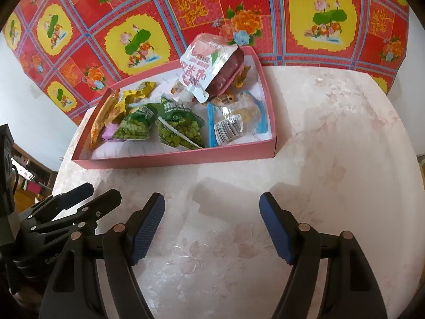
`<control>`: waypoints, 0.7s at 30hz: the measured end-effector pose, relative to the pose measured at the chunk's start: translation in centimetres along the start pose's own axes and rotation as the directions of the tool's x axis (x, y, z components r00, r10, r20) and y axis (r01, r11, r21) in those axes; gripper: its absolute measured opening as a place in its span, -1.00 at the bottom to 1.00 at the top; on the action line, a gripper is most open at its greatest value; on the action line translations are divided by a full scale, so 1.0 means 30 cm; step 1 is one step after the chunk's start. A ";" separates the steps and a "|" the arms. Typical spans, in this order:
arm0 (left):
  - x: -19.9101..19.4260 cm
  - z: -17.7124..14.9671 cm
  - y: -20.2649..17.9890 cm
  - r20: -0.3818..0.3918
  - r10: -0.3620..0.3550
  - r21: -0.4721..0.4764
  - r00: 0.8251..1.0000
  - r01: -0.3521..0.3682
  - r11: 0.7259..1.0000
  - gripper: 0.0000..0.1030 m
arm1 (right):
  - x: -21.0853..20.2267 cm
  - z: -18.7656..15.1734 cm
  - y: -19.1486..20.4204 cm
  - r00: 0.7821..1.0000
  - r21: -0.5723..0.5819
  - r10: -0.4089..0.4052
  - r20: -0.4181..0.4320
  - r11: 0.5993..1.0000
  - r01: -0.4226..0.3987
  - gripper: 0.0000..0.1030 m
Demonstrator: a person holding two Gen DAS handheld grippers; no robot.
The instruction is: Organize snacks
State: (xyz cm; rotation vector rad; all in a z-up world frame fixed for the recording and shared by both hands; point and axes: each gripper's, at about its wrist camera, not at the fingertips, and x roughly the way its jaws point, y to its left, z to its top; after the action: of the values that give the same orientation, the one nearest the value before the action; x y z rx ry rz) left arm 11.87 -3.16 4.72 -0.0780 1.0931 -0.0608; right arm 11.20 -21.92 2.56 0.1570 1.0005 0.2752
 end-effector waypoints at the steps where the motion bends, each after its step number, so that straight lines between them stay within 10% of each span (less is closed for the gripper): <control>1: 0.003 -0.001 0.001 -0.002 -0.001 0.000 1.000 0.001 1.000 0.29 | 0.002 0.001 0.000 1.000 -0.001 -0.001 -0.002 1.000 0.001 0.47; 21: 0.012 -0.003 -0.004 0.017 0.014 0.025 1.000 -0.015 1.000 0.29 | 0.018 -0.001 0.024 0.998 -0.046 -0.061 0.002 0.997 0.061 0.47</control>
State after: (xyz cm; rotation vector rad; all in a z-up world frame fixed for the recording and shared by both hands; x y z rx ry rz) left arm 11.94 -3.31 4.37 -0.0476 1.0761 -0.0608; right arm 11.33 -21.08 2.30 0.0845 0.9962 0.2426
